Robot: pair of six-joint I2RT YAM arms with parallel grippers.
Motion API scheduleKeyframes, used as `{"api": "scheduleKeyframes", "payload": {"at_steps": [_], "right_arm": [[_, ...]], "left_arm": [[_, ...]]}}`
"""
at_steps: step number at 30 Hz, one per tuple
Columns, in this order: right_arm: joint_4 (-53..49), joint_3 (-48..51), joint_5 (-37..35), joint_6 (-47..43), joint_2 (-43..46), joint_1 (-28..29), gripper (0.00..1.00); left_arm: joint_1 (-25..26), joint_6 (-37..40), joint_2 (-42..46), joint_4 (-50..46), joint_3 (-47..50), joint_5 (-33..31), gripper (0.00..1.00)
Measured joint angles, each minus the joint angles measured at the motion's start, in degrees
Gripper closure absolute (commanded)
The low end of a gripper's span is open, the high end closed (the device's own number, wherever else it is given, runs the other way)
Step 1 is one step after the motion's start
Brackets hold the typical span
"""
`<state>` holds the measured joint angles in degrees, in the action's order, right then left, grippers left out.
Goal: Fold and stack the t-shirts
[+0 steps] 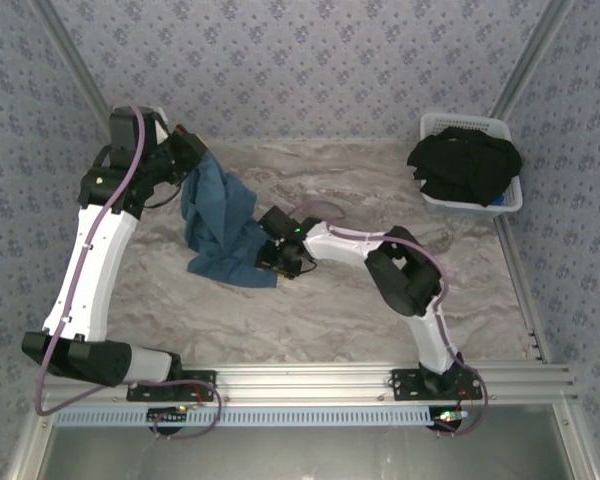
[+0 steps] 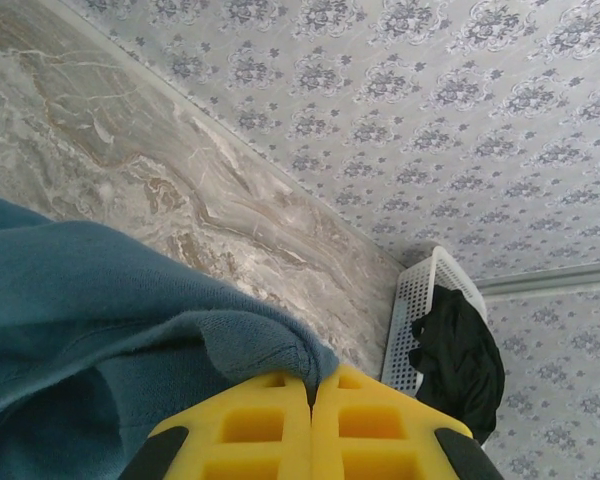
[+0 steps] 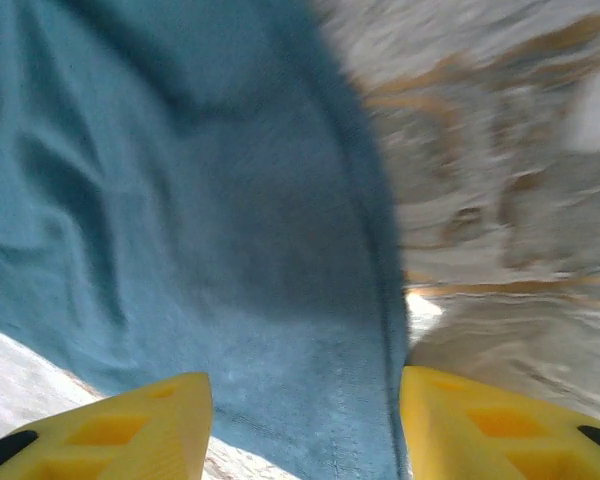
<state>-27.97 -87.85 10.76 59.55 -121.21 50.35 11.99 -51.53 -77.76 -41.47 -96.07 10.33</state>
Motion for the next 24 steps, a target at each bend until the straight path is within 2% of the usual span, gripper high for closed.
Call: {"api": "scheduleKeyframes", "payload": {"at_steps": [3,4,5,6,7,14,20,24], "right_arm": [[-5.53,-4.76,-1.49,-4.61,-2.67,1.75,0.55],[-6.6,-5.64,-1.79,-5.64,-3.19,2.12,0.6],[-7.39,-6.14,-2.03,-6.38,-3.5,2.34,0.7],[-8.17,-6.38,-2.23,-7.3,-3.63,2.47,0.9],[-8.72,-6.38,-2.47,-7.8,-3.69,2.49,1.0],[-9.75,-1.79,-7.5,-9.51,0.2,-0.42,1.0],[-10.95,0.37,-11.08,-14.93,11.78,-13.35,1.0],[-10.86,-3.45,-11.23,-19.45,19.02,-22.05,1.0]], "left_arm": [[-0.02,0.04,0.09,-0.07,0.2,-0.37,1.0],[-0.02,0.04,0.09,-0.2,0.24,-0.52,1.0],[-0.09,0.04,0.09,-0.31,0.26,-0.59,1.0],[-0.2,0.07,0.09,-0.42,0.28,-0.7,1.0],[-0.33,0.09,0.09,-0.42,0.33,-0.72,1.0],[-3.02,0.46,-0.02,-0.48,0.55,-0.02,1.0],[-7.41,-0.28,-5.07,0.5,-1.38,4.74,1.0],[-9.57,-1.81,-13.31,1.42,-10.1,9.18,1.0]]}}
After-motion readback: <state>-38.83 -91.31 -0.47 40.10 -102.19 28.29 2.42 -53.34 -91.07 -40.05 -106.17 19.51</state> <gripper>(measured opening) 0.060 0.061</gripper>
